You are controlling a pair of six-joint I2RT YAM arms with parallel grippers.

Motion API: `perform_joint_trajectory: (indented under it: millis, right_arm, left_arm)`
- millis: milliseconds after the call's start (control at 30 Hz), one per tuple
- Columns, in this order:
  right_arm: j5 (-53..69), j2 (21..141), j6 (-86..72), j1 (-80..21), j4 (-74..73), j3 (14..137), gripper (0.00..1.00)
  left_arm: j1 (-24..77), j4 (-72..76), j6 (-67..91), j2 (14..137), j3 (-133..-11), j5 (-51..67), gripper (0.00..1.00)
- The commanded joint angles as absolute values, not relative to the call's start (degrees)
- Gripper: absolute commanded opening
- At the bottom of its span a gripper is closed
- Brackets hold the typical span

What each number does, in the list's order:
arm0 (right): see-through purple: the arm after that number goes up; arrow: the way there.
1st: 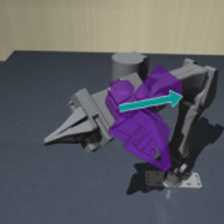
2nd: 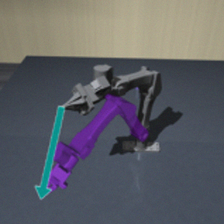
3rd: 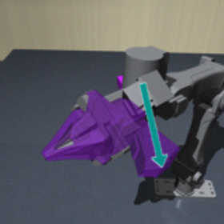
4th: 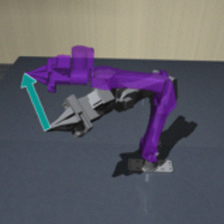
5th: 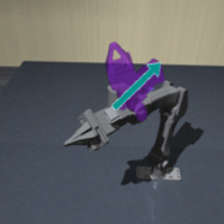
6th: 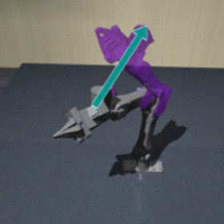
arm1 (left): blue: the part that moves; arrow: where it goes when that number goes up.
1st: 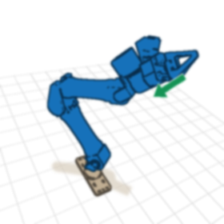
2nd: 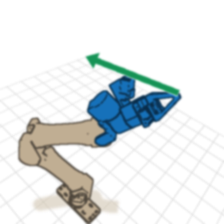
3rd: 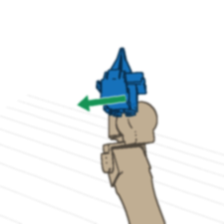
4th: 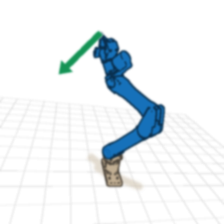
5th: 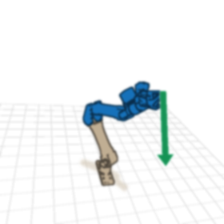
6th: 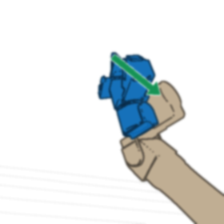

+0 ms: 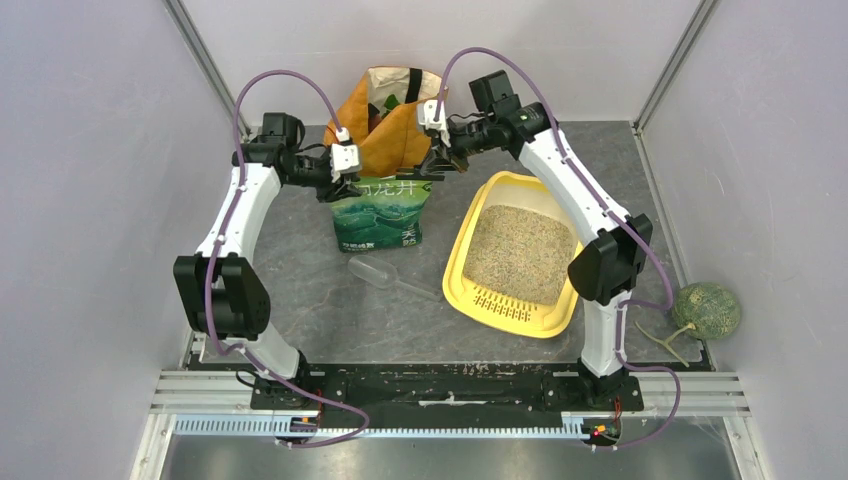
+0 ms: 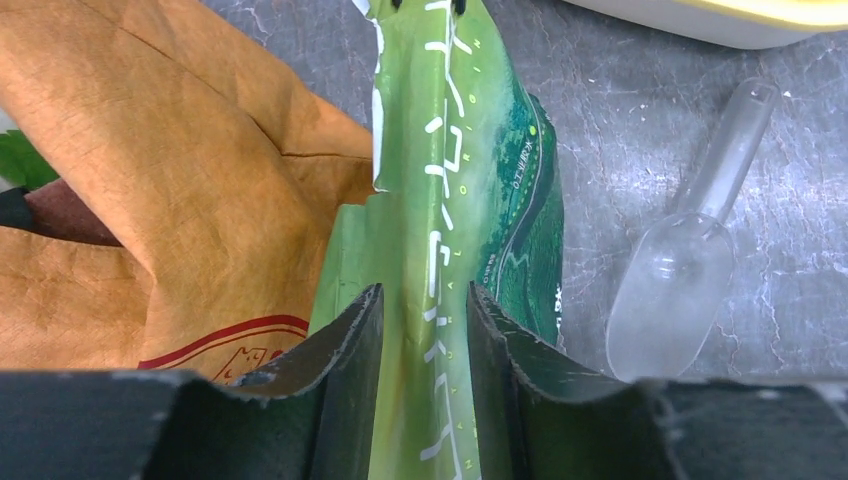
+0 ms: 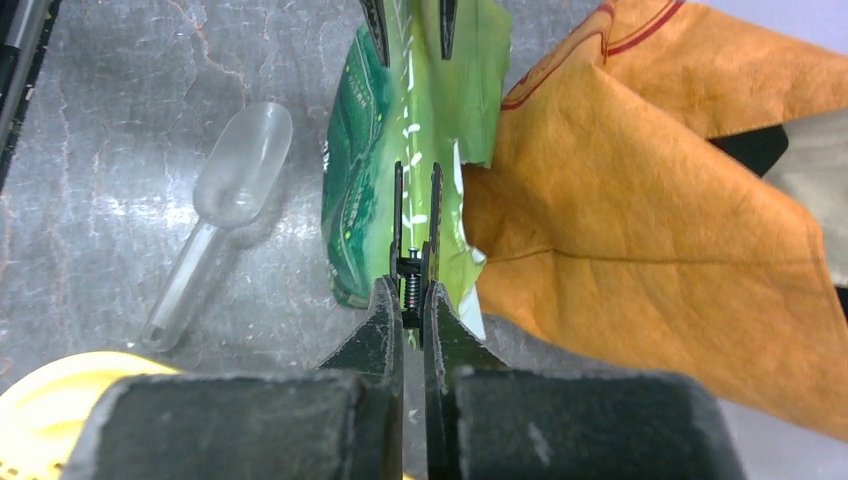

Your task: Fill the litter box with clean litter

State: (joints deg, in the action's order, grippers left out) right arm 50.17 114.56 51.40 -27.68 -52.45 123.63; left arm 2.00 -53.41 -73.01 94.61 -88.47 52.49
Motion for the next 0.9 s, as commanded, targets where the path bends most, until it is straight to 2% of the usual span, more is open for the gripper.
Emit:
perform_joint_trajectory:
  millis: [0, 167, 300, 500, 867]
  right_arm:
    - [49.61, 115.93, 55.14, -29.96, -46.58, 124.80, 0.00]
    - [48.60, 117.55, 58.87, -31.67, -46.99, 125.50, 0.00]
    - [47.47, 118.03, 61.71, -32.67, -48.36, 125.92, 0.00]
    - [46.61, 119.11, 62.09, -33.81, -48.74, 126.34, 0.00]
    - [42.02, 119.12, 61.77, -36.40, -47.12, 125.27, 0.00]
  left_arm:
    - [2.19, -55.40, -78.79, 95.04, -90.63, 53.43, 0.38]
    - [2.16, -58.49, -83.99, 95.51, -91.35, 53.70, 0.19]
    - [2.20, -61.24, -87.33, 96.36, -92.47, 53.79, 0.10]
    - [2.19, -62.13, -89.36, 96.21, -92.46, 53.66, 0.02]
    - [2.17, -62.41, -89.47, 96.03, -92.46, 54.27, 0.02]
